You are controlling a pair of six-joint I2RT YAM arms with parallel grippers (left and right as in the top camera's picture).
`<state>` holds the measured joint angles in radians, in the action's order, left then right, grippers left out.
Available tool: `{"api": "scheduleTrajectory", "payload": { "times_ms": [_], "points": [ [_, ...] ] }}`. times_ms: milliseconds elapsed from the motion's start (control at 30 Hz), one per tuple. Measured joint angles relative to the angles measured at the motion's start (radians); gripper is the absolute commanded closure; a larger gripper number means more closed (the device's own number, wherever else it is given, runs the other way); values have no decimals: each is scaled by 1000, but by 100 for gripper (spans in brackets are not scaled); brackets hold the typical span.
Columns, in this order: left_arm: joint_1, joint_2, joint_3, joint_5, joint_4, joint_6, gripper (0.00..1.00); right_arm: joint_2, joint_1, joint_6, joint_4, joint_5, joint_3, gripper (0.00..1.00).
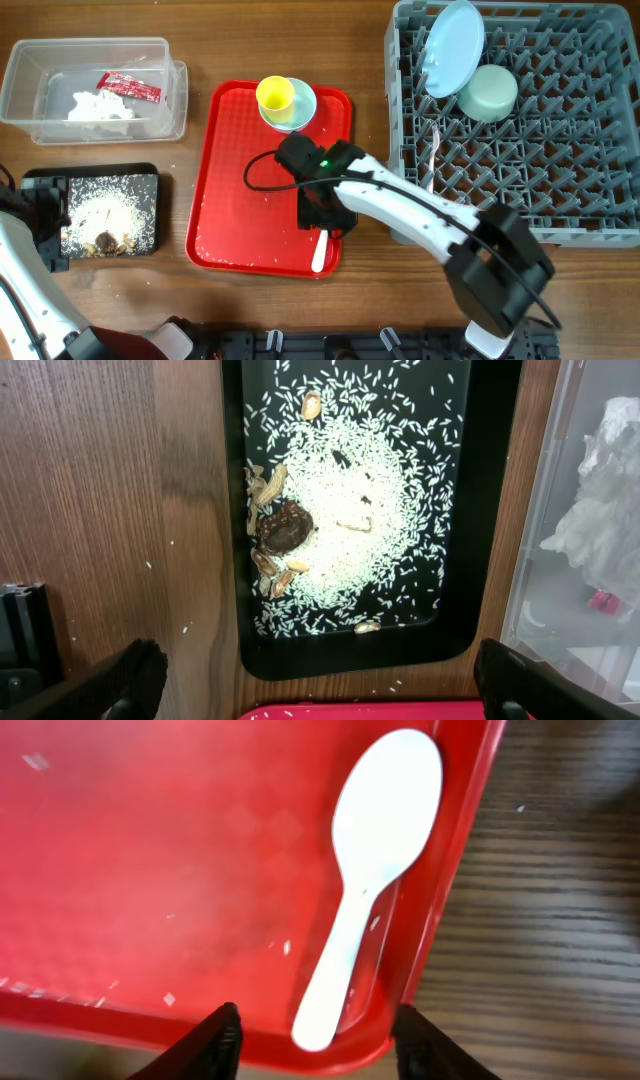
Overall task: Sort waste into correct bins and load items into the dishwasher rack
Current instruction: 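Return right gripper to the tray and grasp the white spoon, then carry the spoon to the rack and release it beside the fork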
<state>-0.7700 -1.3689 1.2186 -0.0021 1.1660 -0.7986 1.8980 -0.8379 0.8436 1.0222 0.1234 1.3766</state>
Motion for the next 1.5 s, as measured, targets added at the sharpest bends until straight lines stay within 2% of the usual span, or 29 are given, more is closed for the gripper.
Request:
{"api": "scheduleTrajectory", "payload": {
  "times_ms": [333, 367, 467, 667, 833, 933, 1133, 1267, 1400, 1500],
  "points": [
    [0, 0, 0, 0, 0, 0, 0, 150, 0, 8, -27, 22, -1, 54],
    [0, 0, 0, 0, 0, 0, 0, 150, 0, 8, -29, 23, -1, 57],
    [0, 0, 0, 0, 0, 0, 0, 150, 0, 6, -40, 25, -1, 88],
    [0, 0, 0, 0, 0, 0, 0, 150, 0, 16, -54, 30, -1, 96],
    [0, 0, 0, 0, 0, 0, 0, 149, 8, -2, -47, 34, -1, 96],
    [0, 0, 0, 0, 0, 0, 0, 123, 60, -53, 3, 34, 11, 95],
    [0, 0, 0, 0, 0, 0, 0, -65, 241, -229, 66, 28, 157, 92],
    [0, 0, 0, 0, 0, 0, 0, -232, 430, -369, 92, -52, 183, 92],
    [0, 0, 0, 0, 0, 0, 0, -264, 579, -472, 97, -114, 184, 90],
    [0, 0, 0, 0, 0, 0, 0, -264, 639, -509, 96, -171, 178, 88]
  ]
}}
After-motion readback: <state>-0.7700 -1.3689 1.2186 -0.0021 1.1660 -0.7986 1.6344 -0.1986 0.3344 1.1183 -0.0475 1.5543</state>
